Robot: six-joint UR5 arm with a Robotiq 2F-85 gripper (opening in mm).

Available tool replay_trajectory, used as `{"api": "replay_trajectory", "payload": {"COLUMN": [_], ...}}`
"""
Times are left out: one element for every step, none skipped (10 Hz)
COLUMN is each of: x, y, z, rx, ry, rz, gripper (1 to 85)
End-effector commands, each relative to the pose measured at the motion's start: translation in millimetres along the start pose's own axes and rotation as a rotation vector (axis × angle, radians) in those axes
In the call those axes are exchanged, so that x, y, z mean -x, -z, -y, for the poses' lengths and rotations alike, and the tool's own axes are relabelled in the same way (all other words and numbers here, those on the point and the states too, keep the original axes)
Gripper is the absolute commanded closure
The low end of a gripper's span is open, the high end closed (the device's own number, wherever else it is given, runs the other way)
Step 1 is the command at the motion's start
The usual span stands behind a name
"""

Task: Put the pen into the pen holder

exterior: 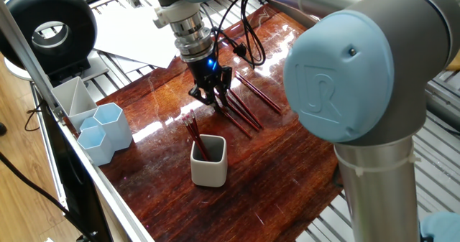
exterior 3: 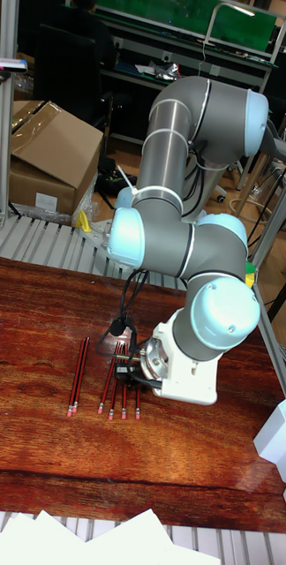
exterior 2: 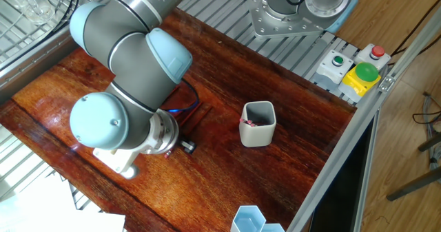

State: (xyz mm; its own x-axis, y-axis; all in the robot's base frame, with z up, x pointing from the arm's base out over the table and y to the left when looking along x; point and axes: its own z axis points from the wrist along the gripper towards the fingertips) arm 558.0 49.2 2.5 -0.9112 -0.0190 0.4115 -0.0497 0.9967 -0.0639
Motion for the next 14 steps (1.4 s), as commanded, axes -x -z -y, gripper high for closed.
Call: {"api": "replay_trajectory", "payload": {"x": [0.4, 1.1, 2.0, 2.4, 2.5, 0.5, -1.0, 0.6, 2.9, 3.9, 3.2, -2.1, -12.1, -17.4], "y": [-0.1, -0.7, -1.5, -1.9, -1.4, 0.6, 3.4, 3.3, 0.8, -1.0, 0.4, 6.8, 18.2, 25.0], "z": [-4.3, -3.5, -3.4, -3.5, -4.3, -7.5, -11.1, -12.1, -6.4, -0.1, -0.7, -4.8, -11.3, -13.0], "rx": [0.023, 0.02, 0.02, 0.02, 0.02, 0.019, 0.015, 0.016, 0.009, -0.005, -0.008, -0.016, -0.022, -0.009], "ry": [-0.006, -0.007, -0.007, -0.01, -0.016, -0.029, -0.036, -0.037, -0.037, -0.043, -0.049, -0.059, -0.067, -0.059], "rz": [-0.002, -0.002, -0.002, -0.002, -0.002, -0.01, -0.011, -0.005, 0.002, 0.005, 0.005, -0.001, 0.003, 0.025], "gripper": [56.3, 56.7, 57.7, 58.0, 58.7, 60.7, 63.3, 65.3, 73.7, 84.7, 84.7, 84.7, 84.7, 84.7]}}
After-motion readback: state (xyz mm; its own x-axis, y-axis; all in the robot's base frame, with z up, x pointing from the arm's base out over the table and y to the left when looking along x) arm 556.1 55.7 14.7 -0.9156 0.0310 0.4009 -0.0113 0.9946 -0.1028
